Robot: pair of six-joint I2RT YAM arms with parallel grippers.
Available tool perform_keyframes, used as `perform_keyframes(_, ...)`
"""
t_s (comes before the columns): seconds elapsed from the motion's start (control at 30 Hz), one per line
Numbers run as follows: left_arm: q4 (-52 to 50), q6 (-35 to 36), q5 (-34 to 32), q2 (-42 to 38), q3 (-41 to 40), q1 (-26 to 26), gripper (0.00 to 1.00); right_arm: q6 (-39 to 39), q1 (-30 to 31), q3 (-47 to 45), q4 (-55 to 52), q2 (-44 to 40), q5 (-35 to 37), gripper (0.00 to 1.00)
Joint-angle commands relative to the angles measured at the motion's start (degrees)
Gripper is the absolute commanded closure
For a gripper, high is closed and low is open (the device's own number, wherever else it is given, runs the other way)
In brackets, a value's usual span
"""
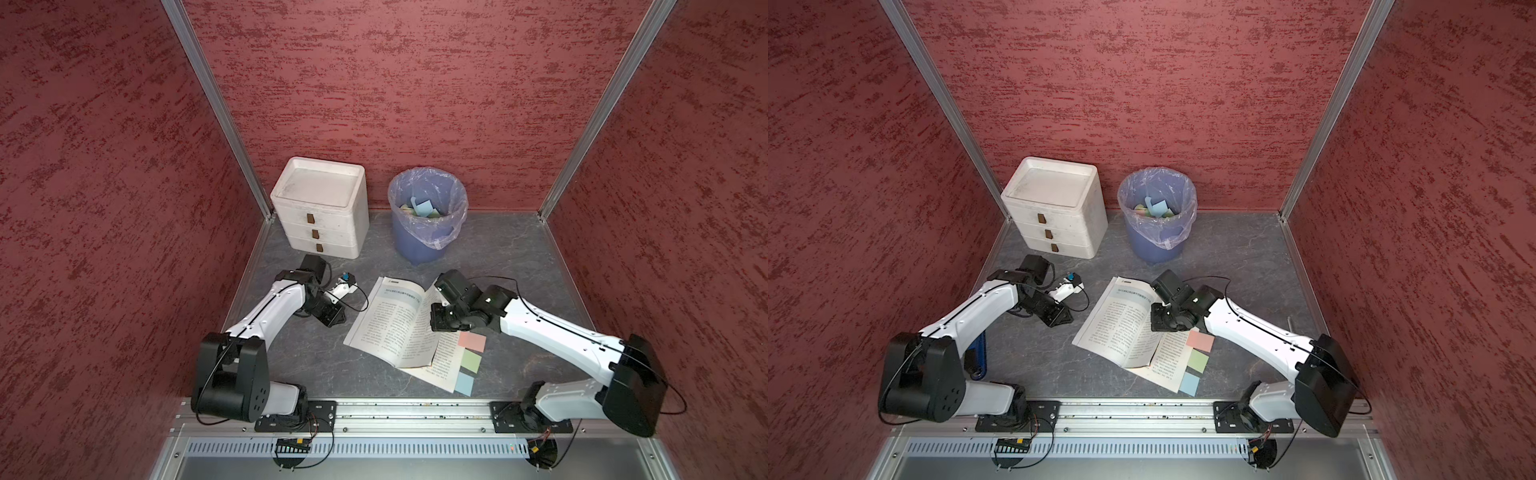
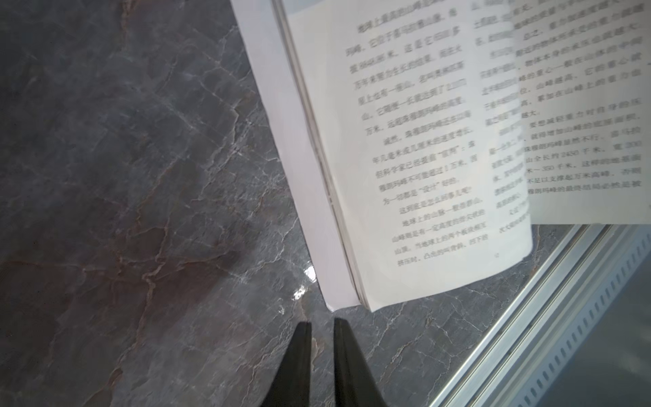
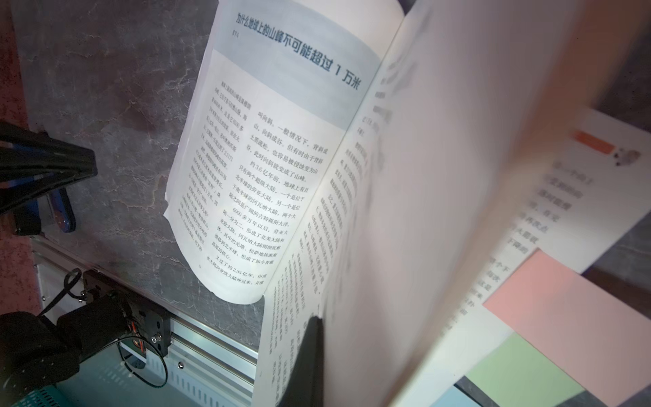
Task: Peel off the used sticky note
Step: Turn the page of the book at the center of the board.
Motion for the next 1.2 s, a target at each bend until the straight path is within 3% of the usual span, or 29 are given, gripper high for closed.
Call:
perform_keyframes(0.0,4.16,-3.41,0.84,4.17,-0.09,-1.9,0.85,-2.9,-0.05,2.45,-3.0,0.77,-0.54,1.0)
perform_keyframes(0.17,8.23,-6.7,3.84,8.51,1.42,-5.89,0.85,-3.05,-0.06,6.28,-1.99,4.34,-2.49,1.0)
perform_keyframes(0.33,10.1,-7.35,0.89,12.73,1.39,-8.47,0.86,-0.8,-0.05,10.24,0.16,9.03,-5.02,0.99)
perform_keyframes(0.53,13.15,-7.86,-1.64,13.85,-0.51,-7.96,0.9,6.18,-0.06,12.67,6.19,14.81,-9.97,0.92)
perform_keyframes(0.77,11.85,-7.35,-2.97,14.85,0.38,-6.93,0.91,13.47,0.52,12.85,18.84,18.73,-13.84,0.78)
perform_keyframes(0.97,10.27,-6.24,0.73,14.79,1.74,-2.11,0.93,18.86,1.21,12.23,28.81,23.6,-16.22,0.59)
perform_keyframes(1.17,8.49,-4.73,2.83,12.34,2.38,1.46,0.93,21.52,2.03,13.63,35.74,28.67,-17.9,0.46)
